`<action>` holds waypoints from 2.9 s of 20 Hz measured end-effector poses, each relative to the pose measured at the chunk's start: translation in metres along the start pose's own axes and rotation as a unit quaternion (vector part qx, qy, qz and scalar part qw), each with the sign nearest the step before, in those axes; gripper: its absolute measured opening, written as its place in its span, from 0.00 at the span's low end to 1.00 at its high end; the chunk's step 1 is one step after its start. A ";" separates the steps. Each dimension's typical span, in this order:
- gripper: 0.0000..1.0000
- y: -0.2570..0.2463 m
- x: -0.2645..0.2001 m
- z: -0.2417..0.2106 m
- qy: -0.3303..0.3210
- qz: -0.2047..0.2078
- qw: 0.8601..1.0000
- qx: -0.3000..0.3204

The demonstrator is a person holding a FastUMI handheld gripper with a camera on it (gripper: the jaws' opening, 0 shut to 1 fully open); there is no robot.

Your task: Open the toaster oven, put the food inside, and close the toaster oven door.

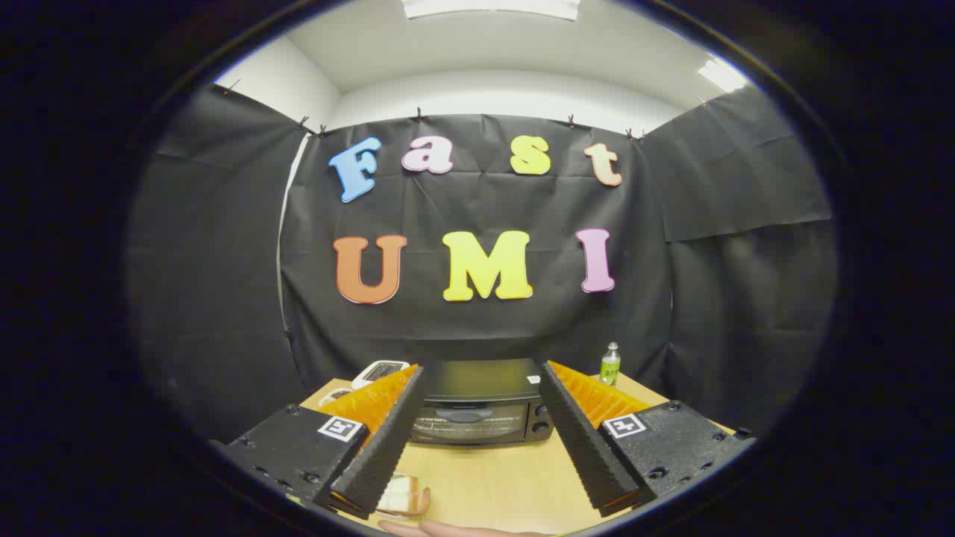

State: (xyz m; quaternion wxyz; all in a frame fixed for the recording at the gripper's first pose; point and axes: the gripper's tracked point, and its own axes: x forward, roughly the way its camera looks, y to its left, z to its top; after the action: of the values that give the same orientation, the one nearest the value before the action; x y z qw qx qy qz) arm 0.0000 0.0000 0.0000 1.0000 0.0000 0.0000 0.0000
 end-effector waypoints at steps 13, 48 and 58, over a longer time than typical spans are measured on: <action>1.00 -0.011 0.000 -0.004 0.006 -0.011 1.000 -0.002; 1.00 0.003 0.295 -0.184 0.131 -0.045 0.990 -0.023; 1.00 -0.008 0.260 -0.196 0.170 -0.052 0.984 -0.019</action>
State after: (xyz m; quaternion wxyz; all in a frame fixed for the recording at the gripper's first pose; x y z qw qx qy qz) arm 0.2604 -0.0083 -0.1956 0.9839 -0.0189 0.1699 -0.0517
